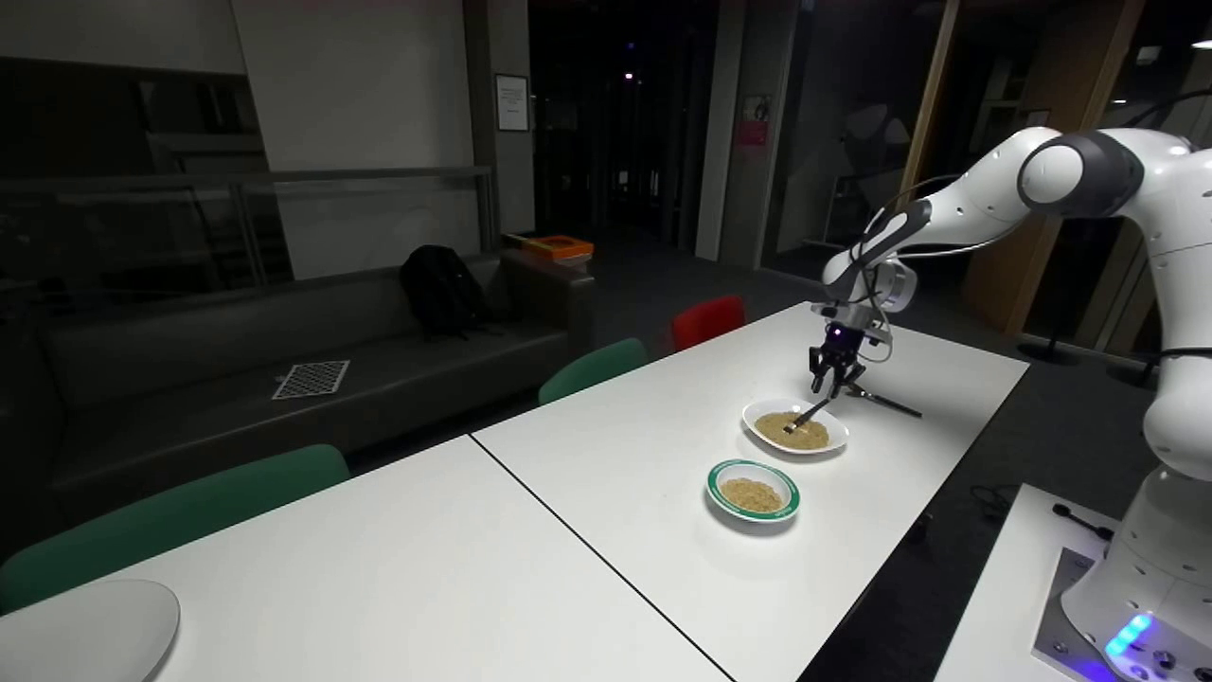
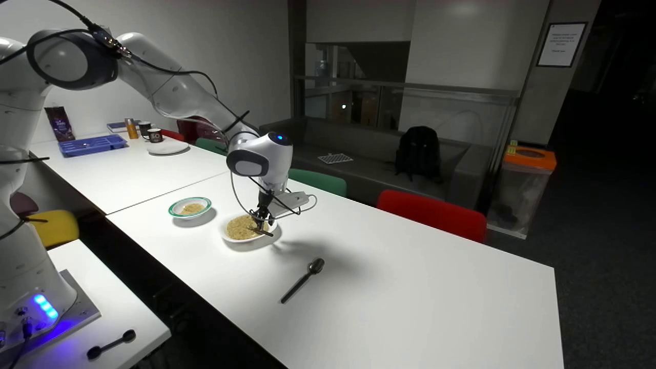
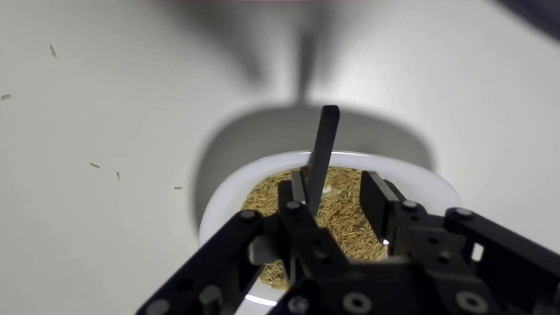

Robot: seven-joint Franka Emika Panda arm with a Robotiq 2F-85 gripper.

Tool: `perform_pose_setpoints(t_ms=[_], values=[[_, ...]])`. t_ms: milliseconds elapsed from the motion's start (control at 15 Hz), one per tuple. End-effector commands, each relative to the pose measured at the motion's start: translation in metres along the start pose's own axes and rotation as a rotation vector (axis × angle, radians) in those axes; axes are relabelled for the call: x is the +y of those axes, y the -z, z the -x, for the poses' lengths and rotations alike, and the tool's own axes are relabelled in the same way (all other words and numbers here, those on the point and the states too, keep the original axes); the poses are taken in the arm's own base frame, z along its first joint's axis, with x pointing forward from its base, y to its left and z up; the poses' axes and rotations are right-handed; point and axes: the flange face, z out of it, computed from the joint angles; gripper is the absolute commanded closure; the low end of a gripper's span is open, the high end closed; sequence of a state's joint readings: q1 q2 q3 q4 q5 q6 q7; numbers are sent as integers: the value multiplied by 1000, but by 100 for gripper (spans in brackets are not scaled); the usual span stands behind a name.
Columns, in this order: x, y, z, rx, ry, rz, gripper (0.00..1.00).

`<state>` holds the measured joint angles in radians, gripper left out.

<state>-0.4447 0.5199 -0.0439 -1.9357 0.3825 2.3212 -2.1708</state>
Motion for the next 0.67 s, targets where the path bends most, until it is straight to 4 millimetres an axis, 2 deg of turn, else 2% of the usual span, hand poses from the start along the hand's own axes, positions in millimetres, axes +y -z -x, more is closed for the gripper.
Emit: perform_pose_setpoints(t_ms=[0,267,600], values=[[4,2,5,27,10,-3,27],[4,5,4,20,6,-1,0],[-2,44,-7,-18,-7,32,0]])
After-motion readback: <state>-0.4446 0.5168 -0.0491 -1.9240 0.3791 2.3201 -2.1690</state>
